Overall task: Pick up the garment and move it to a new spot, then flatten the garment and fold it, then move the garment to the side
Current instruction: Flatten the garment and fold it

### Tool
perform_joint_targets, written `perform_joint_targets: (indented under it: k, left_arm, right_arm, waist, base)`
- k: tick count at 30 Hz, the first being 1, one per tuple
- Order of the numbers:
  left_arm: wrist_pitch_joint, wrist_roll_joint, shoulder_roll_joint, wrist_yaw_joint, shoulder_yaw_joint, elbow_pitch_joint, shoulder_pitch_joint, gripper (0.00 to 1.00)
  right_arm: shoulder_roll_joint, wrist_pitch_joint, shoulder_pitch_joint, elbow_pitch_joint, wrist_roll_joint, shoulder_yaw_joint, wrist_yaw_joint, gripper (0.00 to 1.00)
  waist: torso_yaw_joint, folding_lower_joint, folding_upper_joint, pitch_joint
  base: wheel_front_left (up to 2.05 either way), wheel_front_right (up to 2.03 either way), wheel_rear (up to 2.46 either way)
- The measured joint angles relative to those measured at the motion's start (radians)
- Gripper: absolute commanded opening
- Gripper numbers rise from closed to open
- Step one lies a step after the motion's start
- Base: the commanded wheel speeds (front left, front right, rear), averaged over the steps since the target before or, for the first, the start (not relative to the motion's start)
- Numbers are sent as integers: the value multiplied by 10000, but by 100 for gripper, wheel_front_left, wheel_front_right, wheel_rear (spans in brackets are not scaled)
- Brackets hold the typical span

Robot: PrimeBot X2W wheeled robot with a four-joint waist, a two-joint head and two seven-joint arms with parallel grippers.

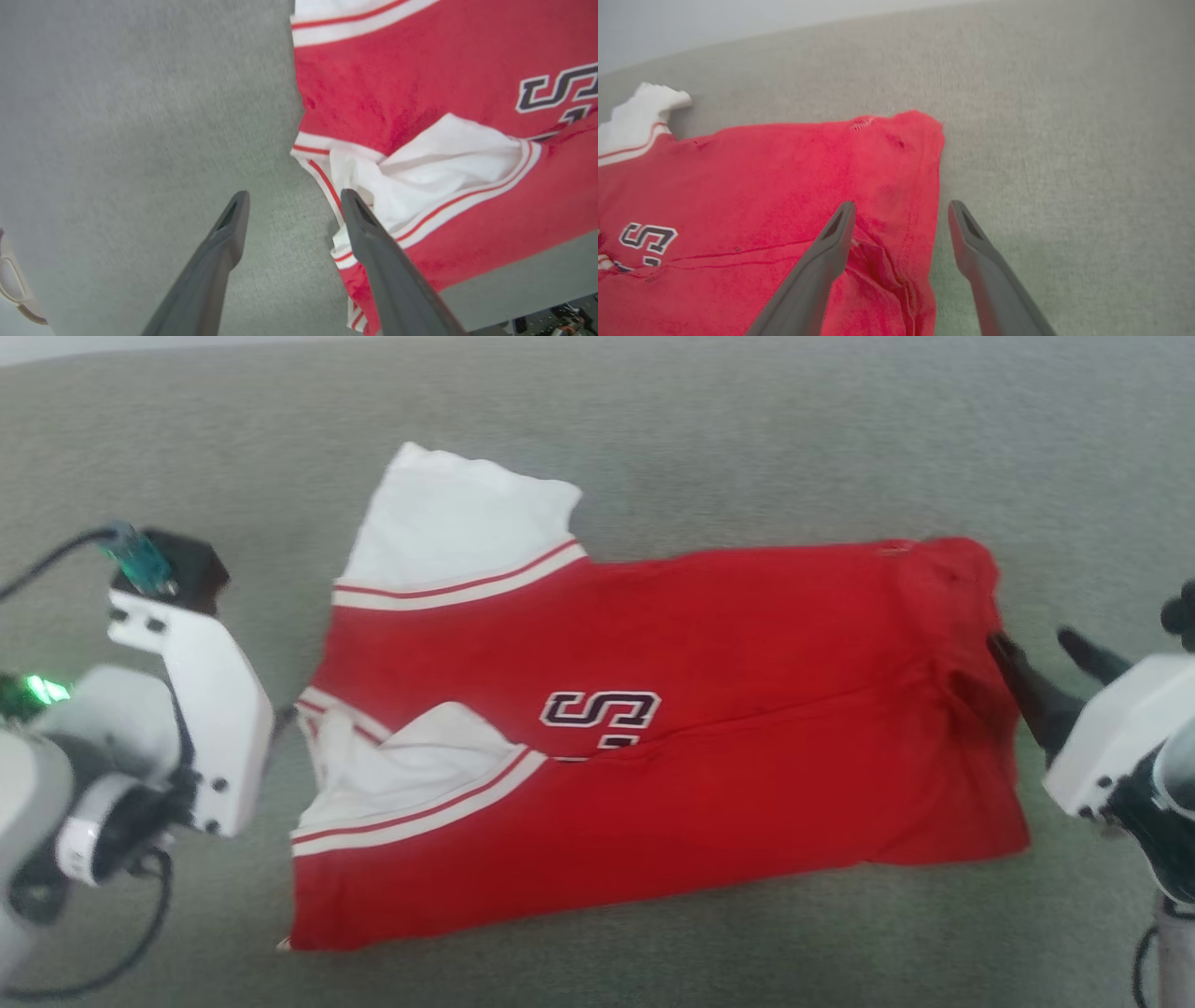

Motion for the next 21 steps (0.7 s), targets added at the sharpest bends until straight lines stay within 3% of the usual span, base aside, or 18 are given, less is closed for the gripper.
perform_joint_targets:
  k: [3,11,18,21]
  left_arm:
    - [-232,167,29,-330,178,322,-518,100]
    - [-1312,798,-171,-1705,431,2378,-2078,100]
    - [-1848,959,-458,-2654,445,4757,-3032,100]
    - [-1818,963,-637,-2859,447,5764,-3349,100]
  right_arm:
    - [328,-1116,-288,-207,-33,155,0,100]
    - [803,-4335,-841,-291,-598,1275,-4,100]
    - [1076,-5135,-844,-59,-270,2196,-2,100]
    - [1058,-5133,-844,4,-77,2575,-2,100]
  waist:
    - [-394,0,0,55]
    - [-1732,0,0,421]
    - [-2882,0,0,893]
    - [-3247,0,-1,1112]
  base:
    - [0,0,0]
    - [0,0,0]
    - [0,0,0]
    - [0,0,0]
